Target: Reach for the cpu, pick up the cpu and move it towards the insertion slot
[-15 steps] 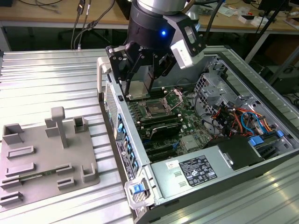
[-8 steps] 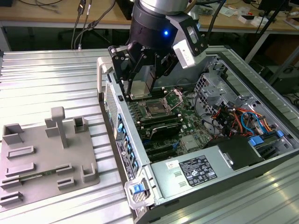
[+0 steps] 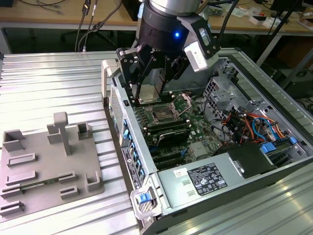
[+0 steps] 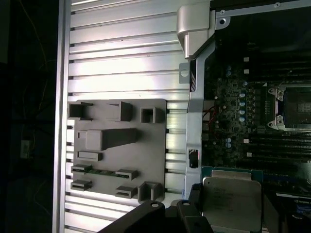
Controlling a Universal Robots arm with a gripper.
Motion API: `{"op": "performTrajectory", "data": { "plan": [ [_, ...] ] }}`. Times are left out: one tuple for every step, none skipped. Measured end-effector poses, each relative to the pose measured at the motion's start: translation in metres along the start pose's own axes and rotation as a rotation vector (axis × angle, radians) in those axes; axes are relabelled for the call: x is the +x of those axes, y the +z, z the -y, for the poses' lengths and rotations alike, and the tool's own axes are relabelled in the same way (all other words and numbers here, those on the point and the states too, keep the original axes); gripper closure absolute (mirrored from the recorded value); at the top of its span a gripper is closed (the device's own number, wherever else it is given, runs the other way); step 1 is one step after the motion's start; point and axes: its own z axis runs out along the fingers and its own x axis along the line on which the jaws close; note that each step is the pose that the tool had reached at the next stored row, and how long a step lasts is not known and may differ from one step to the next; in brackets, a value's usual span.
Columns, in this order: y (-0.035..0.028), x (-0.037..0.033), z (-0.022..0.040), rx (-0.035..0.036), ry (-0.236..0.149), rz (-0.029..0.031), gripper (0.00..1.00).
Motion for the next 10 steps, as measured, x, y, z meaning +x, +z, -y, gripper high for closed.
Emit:
{"op": "performTrajectory", "data": {
  "plan": [
    [0.0, -0.0004, 0.0, 0.0, 0.0, 0.0001, 0.45],
    [0.0, -0.0011, 0.0, 0.0, 0.0, 0.0, 0.45],
    [-0.0001, -0.0011, 0.0, 0.0001, 0.0, 0.0, 0.45],
    [0.0, -0.0013, 0.0, 0.0, 0.0, 0.0, 0.45],
    [0.0, -0.0013, 0.0, 0.0, 0.0, 0.0001, 0.45],
    [0.0, -0.0013, 0.0, 0.0, 0.0, 0.0, 0.45],
    [0.0, -0.0013, 0.0, 0.0, 0.0, 0.0, 0.45],
    [0.0, -0.0013, 0.0, 0.0, 0.0, 0.0, 0.45],
    [0.0, -0.0014, 0.0, 0.0, 0.0, 0.0, 0.45],
    [0.0, -0.0014, 0.0, -0.0001, 0.0, 0.0, 0.45]
  ]
}}
